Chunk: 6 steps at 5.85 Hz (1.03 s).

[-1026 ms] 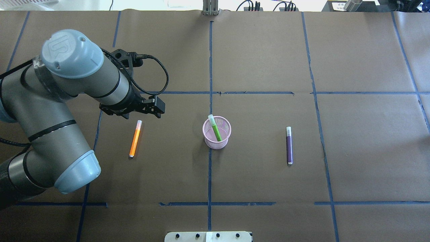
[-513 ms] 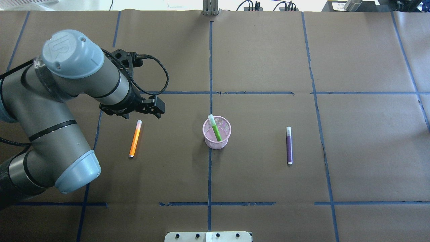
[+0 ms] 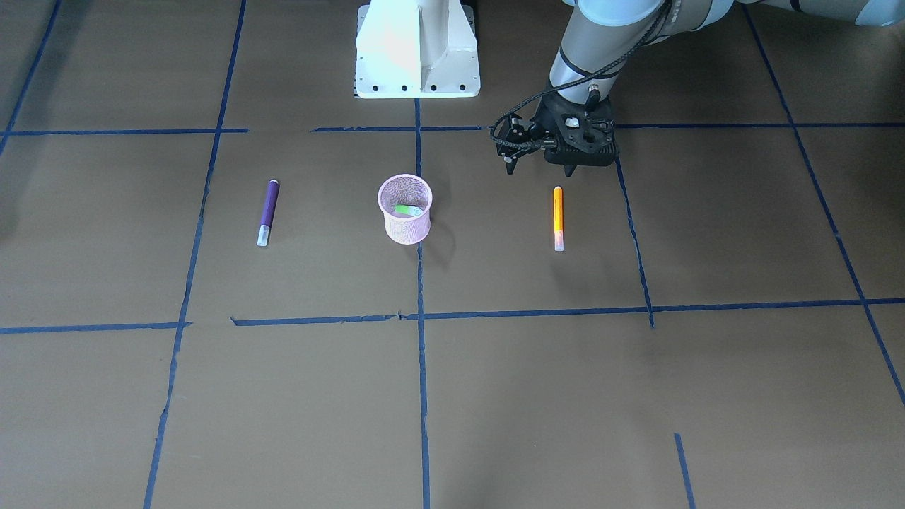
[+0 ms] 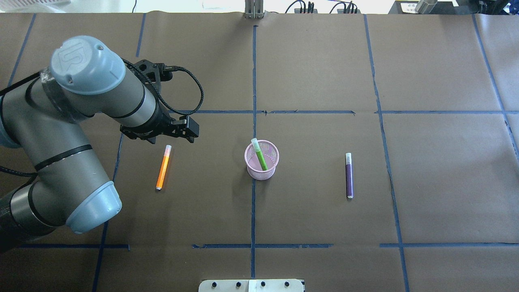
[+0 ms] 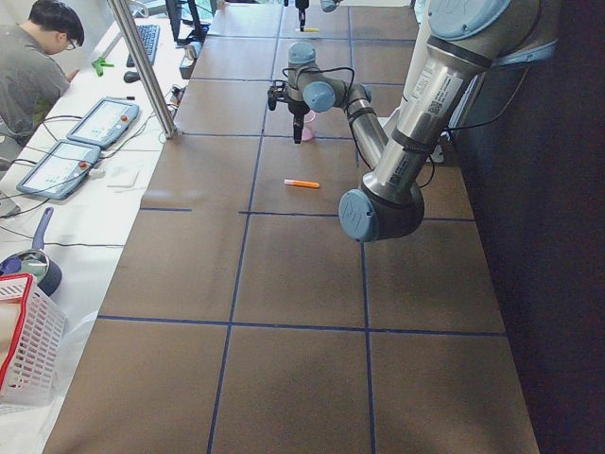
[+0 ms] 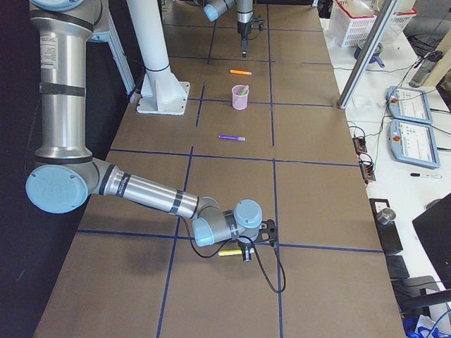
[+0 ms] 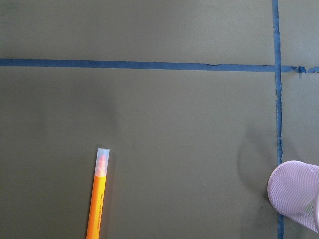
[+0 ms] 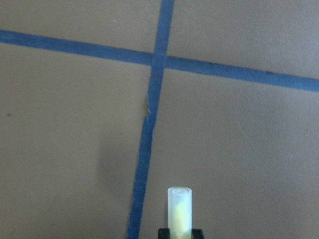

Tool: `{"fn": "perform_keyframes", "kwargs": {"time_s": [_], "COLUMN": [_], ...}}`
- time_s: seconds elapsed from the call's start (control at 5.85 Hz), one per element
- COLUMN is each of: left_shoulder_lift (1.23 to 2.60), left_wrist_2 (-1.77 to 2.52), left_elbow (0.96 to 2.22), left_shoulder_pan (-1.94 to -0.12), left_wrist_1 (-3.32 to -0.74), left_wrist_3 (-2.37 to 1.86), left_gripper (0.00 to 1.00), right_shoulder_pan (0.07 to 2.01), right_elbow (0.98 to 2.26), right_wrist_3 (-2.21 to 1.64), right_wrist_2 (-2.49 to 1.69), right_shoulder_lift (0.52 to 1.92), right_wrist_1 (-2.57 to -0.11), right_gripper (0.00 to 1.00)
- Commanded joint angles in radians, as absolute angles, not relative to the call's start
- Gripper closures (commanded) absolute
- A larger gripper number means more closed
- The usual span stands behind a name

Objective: Collect pens into pen holder

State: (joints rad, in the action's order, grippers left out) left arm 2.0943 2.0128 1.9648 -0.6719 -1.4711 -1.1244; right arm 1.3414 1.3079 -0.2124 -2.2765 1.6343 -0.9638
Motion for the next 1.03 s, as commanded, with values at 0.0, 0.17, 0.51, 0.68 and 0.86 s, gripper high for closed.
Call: {"fn": "perform_keyframes", "kwargs": {"time_s": [0.0,0.17,0.51,0.68,0.86], "left_shoulder_lift": [2.094,2.092,2.092,2.092,2.092], "left_wrist_2": [2.016,2.016,2.017,2.017,2.019], "left_elbow": [1.967,1.967,1.967,1.967,1.967], "left_shoulder_pan": [-0.672,-0.672,-0.673,-0.675,-0.673], "left_wrist_1": [-1.471,-1.471,-1.471,-1.471,-1.471], "left_wrist_3": [-1.124,-1.124,-1.124,-1.124,-1.124], "left_gripper": [0.0,0.0,0.0,0.0,0.0], "right_shoulder_pan": [1.344,1.344,1.342,1.315,1.266], "right_elbow": [1.43,1.53,1.749,1.803,1.825], "right_wrist_3": [-0.212,-0.23,-0.338,-0.347,-0.401], "right_wrist_2": [-2.281,-2.305,-2.315,-2.318,-2.318], "right_shoulder_lift": [1.638,1.641,1.585,1.556,1.49], "right_wrist_1": [-0.965,-0.966,-0.968,-0.965,-0.966], "right_gripper": [1.0,1.0,1.0,1.0,1.0]}}
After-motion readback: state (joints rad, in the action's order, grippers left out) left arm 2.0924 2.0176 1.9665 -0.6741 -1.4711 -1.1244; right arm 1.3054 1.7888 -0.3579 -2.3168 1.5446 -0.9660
